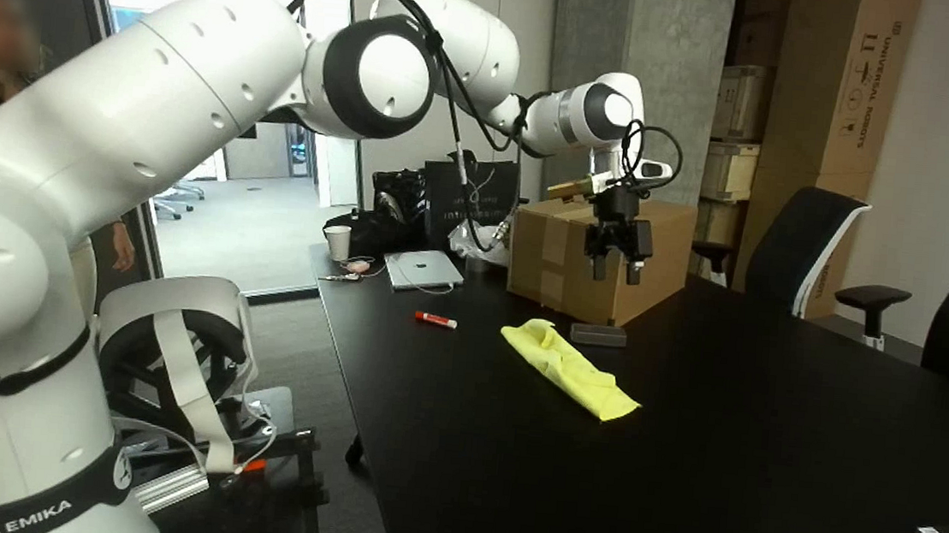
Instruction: Fold the yellow towel in half
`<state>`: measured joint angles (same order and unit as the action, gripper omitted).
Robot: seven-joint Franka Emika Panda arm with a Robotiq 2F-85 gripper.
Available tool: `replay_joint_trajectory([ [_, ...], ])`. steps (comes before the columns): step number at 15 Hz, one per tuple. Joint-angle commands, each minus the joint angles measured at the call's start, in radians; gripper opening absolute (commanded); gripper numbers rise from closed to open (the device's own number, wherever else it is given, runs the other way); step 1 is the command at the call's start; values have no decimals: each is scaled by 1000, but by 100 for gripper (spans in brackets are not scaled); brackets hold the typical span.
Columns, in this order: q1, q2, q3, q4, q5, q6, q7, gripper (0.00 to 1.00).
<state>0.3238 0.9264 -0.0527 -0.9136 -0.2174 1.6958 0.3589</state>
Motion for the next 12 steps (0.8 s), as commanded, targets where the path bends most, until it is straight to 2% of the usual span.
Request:
replay_joint_trajectory([
  [1, -25, -170, 29, -242, 39, 71, -3, 100],
  [12, -89, -512, 64, -732, 105, 197, 8, 100],
])
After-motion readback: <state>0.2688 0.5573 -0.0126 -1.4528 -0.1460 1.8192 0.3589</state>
